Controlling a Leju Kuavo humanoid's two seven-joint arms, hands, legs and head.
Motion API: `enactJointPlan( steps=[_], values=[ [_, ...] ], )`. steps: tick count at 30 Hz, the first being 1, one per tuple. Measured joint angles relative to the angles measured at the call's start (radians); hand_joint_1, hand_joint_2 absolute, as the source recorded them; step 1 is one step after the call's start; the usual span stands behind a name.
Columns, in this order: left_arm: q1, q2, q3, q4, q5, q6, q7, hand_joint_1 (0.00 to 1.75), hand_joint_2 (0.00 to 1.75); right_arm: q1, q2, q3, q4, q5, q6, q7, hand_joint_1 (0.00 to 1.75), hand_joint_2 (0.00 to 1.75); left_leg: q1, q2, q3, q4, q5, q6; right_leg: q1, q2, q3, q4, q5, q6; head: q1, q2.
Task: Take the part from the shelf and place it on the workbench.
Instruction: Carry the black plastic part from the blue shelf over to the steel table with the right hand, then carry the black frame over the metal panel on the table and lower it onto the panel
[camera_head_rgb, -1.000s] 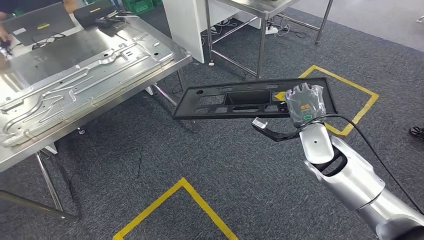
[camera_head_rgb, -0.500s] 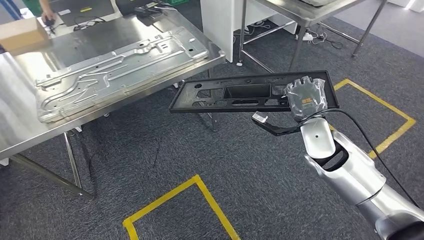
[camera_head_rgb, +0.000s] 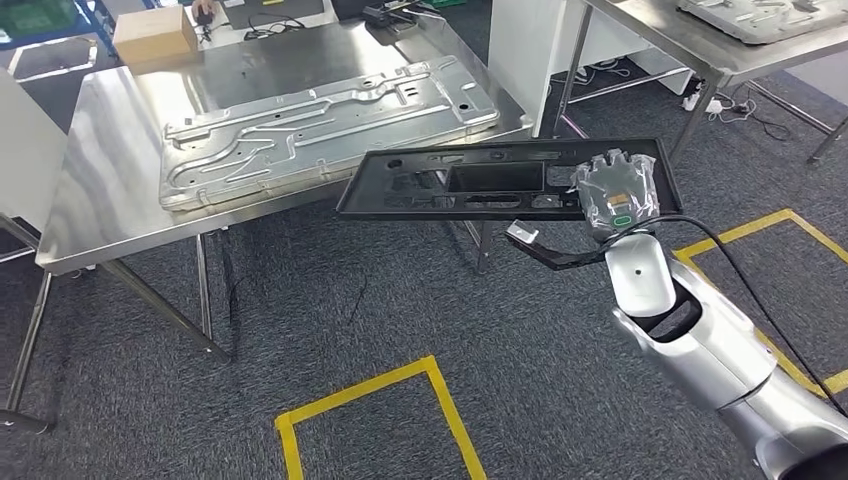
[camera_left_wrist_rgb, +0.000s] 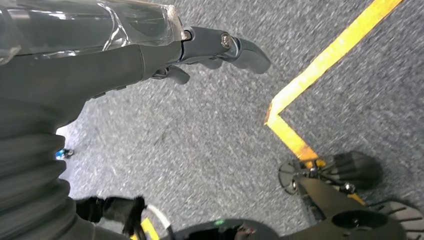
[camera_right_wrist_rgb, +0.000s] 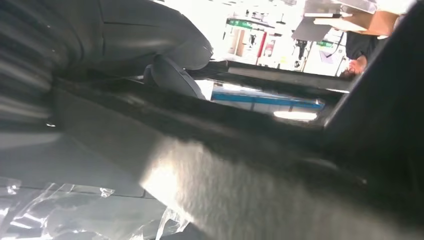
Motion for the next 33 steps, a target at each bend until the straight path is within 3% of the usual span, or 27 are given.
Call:
enactJointPlan(
  steps=[2, 4, 5, 6, 7, 9, 11, 13, 15, 17, 19, 20, 21, 22, 24, 25, 26, 28, 29, 31, 33],
  values=[
    [-0.001, -0.001, 0.0, 0.0, 0.0, 0.001, -0.001, 0.0, 1.75, -0.004, 0.001, 0.0, 0.0, 0.0, 0.0, 0.001, 1.75, 1.75, 0.012, 0.053, -0.06, 0.114, -0.053, -0.022, -0.002, -0.015, 0.005, -0.001, -0.005, -0.008, -0.002, 0.0],
    [-0.004, -0.001, 0.0, 0.0, 0.001, 0.001, 0.0, 0.0, 1.75, -0.004, 0.001, 0.0, 0.0, 0.0, 0.0, 0.001, 1.75, 1.75, 0.032, 0.076, -0.139, 0.247, -0.097, -0.039, -0.003, -0.031, 0.007, -0.001, -0.011, -0.009, -0.002, 0.0],
    [-0.004, -0.001, 0.0, 0.0, 0.001, 0.001, 0.0, 0.0, 1.75, -0.003, 0.001, 0.001, 0.0, 0.0, 0.0, 0.001, 1.75, 1.75, 0.04, 0.081, -0.16, 0.275, -0.097, -0.044, -0.004, -0.041, 0.01, -0.001, -0.015, -0.007, -0.002, 0.0],
    [-0.003, -0.001, 0.0, 0.0, 0.001, 0.001, 0.0, 0.0, 1.75, -0.003, 0.001, 0.001, 0.0, 0.0, 0.0, 0.0, 1.75, 1.75, 0.045, 0.085, -0.16, 0.261, -0.077, -0.048, -0.006, -0.051, 0.014, -0.001, -0.019, -0.004, -0.002, 0.0],
    [-0.003, -0.001, 0.0, 0.0, 0.001, 0.001, 0.001, 0.0, 1.75, -0.003, 0.001, 0.001, 0.0, 0.0, 0.0, 0.0, 1.75, 1.75, 0.048, 0.093, -0.139, 0.207, -0.041, -0.049, -0.007, -0.062, 0.019, -0.001, -0.023, -0.001, -0.002, 0.0],
    [-0.004, 0.0, 0.0, 0.0, 0.0, 0.004, 0.002, 0.0, 1.75, -0.007, 0.001, 0.0, 0.0, 0.0, 0.0, 0.0, 1.75, 1.75, 0.045, 0.137, -0.07, 0.054, 0.032, -0.047, -0.007, -0.083, 0.032, -0.001, -0.032, 0.009, -0.002, 0.0],
    [-0.007, 0.0, 0.0, 0.0, 0.0, 0.006, 0.002, 0.0, 1.75, -0.014, 0.001, -0.001, 0.0, -0.002, 0.0, 0.002, 1.75, 1.75, 0.037, 0.164, -0.035, -0.025, 0.057, -0.04, -0.003, -0.102, 0.043, -0.002, -0.042, 0.021, -0.002, 0.0],
    [-0.009, 0.001, 0.0, 0.0, 0.0, 0.006, 0.002, 0.0, 1.75, -0.018, 0.001, -0.002, 0.0, -0.006, 0.0, 0.003, 1.75, 1.75, 0.033, 0.144, -0.032, -0.031, 0.053, -0.032, -0.003, -0.122, 0.054, -0.006, -0.051, 0.036, -0.002, 0.0],
    [-0.009, -0.001, 0.0, 0.0, 0.0, 0.006, 0.001, 0.0, 1.75, -0.019, 0.001, -0.003, -0.001, -0.008, 0.0, 0.004, 1.75, 1.75, 0.036, 0.119, -0.02, -0.036, 0.054, -0.021, -0.008, -0.097, 0.056, 0.013, -0.069, 0.045, -0.002, 0.0],
    [-0.012, -0.003, 0.0, 0.0, 0.0, 0.005, 0.001, 0.0, 1.75, -0.019, 0.0, -0.005, -0.002, -0.009, 0.0, 0.005, 1.75, 1.75, 0.04, 0.097, -0.007, -0.04, 0.053, -0.008, -0.009, -0.04, 0.01, 0.113, -0.121, 0.047, -0.001, 0.0],
    [-0.012, -0.004, 0.0, 0.0, -0.001, 0.005, 0.002, 0.0, 1.75, -0.016, -0.003, -0.005, -0.002, -0.012, 0.0, 0.006, 1.75, 1.75, 0.038, 0.071, 0.001, -0.039, 0.047, 0.002, -0.003, -0.011, -0.074, 0.259, -0.173, 0.045, -0.001, 0.0],
    [-0.01, -0.005, 0.0, 0.0, -0.001, 0.004, 0.002, 0.0, 1.75, -0.013, -0.005, -0.005, -0.002, -0.013, 0.0, 0.006, 1.75, 1.75, 0.037, 0.057, 0.006, -0.039, 0.043, 0.005, -0.001, -0.006, -0.104, 0.301, -0.177, 0.044, -0.001, 0.0],
    [-0.008, -0.005, 0.0, 0.0, -0.001, 0.004, 0.002, 0.0, 1.75, -0.01, -0.006, -0.004, -0.002, -0.014, 0.0, 0.006, 1.75, 1.75, 0.036, 0.04, 0.012, -0.038, 0.039, 0.006, 0.0, -0.004, -0.116, 0.303, -0.158, 0.044, -0.001, 0.0],
    [-0.006, -0.005, 0.0, 0.0, -0.001, 0.004, 0.002, 0.0, 1.75, -0.008, -0.007, -0.004, -0.002, -0.014, 0.0, 0.005, 1.75, 1.75, 0.037, 0.023, 0.019, -0.037, 0.033, 0.005, -0.001, -0.002, -0.106, 0.262, -0.121, 0.044, -0.001, 0.0],
    [-0.006, -0.006, 0.0, 0.0, -0.002, 0.004, 0.002, 0.0, 1.75, -0.007, -0.009, -0.004, -0.002, -0.015, 0.0, 0.006, 1.75, 1.75, 0.037, -0.005, 0.025, -0.028, 0.018, -0.003, -0.009, 0.027, -0.054, 0.115, -0.035, 0.049, -0.001, 0.0],
    [-0.007, -0.007, 0.0, 0.0, -0.003, 0.004, 0.002, 0.0, 1.75, -0.008, -0.011, -0.004, -0.002, -0.017, 0.0, 0.006, 1.75, 1.75, 0.036, -0.018, 0.025, -0.021, 0.01, -0.009, -0.013, 0.042, -0.032, 0.057, -0.01, 0.048, -0.001, 0.0],
    [-0.007, -0.007, 0.0, 0.0, -0.004, 0.003, 0.002, 0.0, 1.75, -0.008, -0.012, -0.004, -0.002, -0.021, -0.001, 0.007, 1.75, 1.75, 0.036, -0.028, 0.023, -0.015, 0.002, -0.014, -0.015, 0.053, -0.019, 0.025, -0.001, 0.045, -0.001, 0.0],
    [-0.005, -0.007, 0.0, 0.0, -0.006, 0.003, 0.004, 0.0, 1.75, -0.006, -0.013, -0.005, -0.002, -0.035, -0.002, 0.009, 1.75, 1.75, 0.039, -0.045, 0.019, -0.013, -0.007, -0.022, -0.012, 0.045, -0.014, 0.015, -0.007, 0.03, -0.001, 0.0],
    [-0.003, -0.007, 0.0, 0.0, -0.006, 0.002, 0.006, 0.0, 1.75, -0.005, -0.012, -0.006, -0.002, -0.042, -0.003, 0.01, 1.75, 1.75, 0.04, -0.042, 0.018, -0.011, -0.011, -0.027, -0.011, 0.037, -0.012, 0.015, -0.009, 0.023, -0.001, 0.0],
    [-0.002, -0.007, 0.0, 0.0, -0.008, 0.003, 0.012, 0.0, 1.75, -0.006, -0.012, -0.01, -0.002, -0.05, -0.004, 0.014, 1.75, 1.75, 0.041, 0.006, -0.004, 0.037, -0.037, -0.04, -0.013, 0.024, -0.003, 0.013, -0.014, 0.009, -0.002, 0.0],
    [-0.005, -0.007, 0.0, 0.0, -0.008, 0.005, 0.018, 0.0, 1.75, -0.007, -0.013, -0.014, -0.002, -0.055, -0.005, 0.019, 1.75, 1.75, 0.043, 0.065, -0.073, 0.166, -0.088, -0.055, -0.013, 0.017, 0.005, 0.013, -0.022, 0.0, -0.002, 0.0]
  ],
)
